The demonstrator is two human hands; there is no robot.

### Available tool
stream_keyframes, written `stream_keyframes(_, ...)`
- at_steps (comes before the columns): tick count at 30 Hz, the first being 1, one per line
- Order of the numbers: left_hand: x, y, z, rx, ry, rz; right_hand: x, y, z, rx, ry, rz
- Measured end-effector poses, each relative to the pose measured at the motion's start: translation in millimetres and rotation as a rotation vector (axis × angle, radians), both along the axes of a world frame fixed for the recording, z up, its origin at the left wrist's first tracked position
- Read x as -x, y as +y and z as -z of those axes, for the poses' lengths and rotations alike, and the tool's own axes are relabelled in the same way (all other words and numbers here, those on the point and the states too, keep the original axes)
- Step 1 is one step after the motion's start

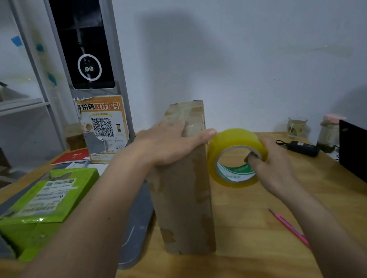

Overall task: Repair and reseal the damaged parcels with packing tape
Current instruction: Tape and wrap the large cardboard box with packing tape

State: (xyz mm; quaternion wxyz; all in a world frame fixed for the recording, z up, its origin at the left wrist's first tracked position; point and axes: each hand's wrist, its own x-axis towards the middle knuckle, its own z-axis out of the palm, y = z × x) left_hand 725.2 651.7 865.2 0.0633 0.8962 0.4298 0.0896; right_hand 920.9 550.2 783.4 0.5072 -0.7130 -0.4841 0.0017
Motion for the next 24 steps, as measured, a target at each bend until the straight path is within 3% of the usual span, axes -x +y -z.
stream_keyframes(5,13,12,-8,0.169,-0.033,-0.048,12,7,-13,0.051,-0.102,0.021)
stream_keyframes(9,18,27,-5,0.193,-0.082,-0.029,21,10,-9,-0.031,-0.044,0.014)
stream_keyframes(11,23,30,0,0.179,-0.157,-0.024,31,11,0,-0.148,0.137,-0.027)
stream_keyframes(13,30,35,3,0.205,-0.238,-0.016,46,13,14,-0.246,0.467,-0.115)
stream_keyframes(16,37,37,1,0.242,-0.234,0.002,69,24,38,-0.307,0.798,-0.261)
stream_keyframes(20,40,29,4,0.193,-0.227,-0.039,85,36,39,-0.356,0.925,-0.251)
stream_keyframes(24,50,31,16,0.096,-0.501,-0.098,86,42,24,-0.326,0.932,-0.266)
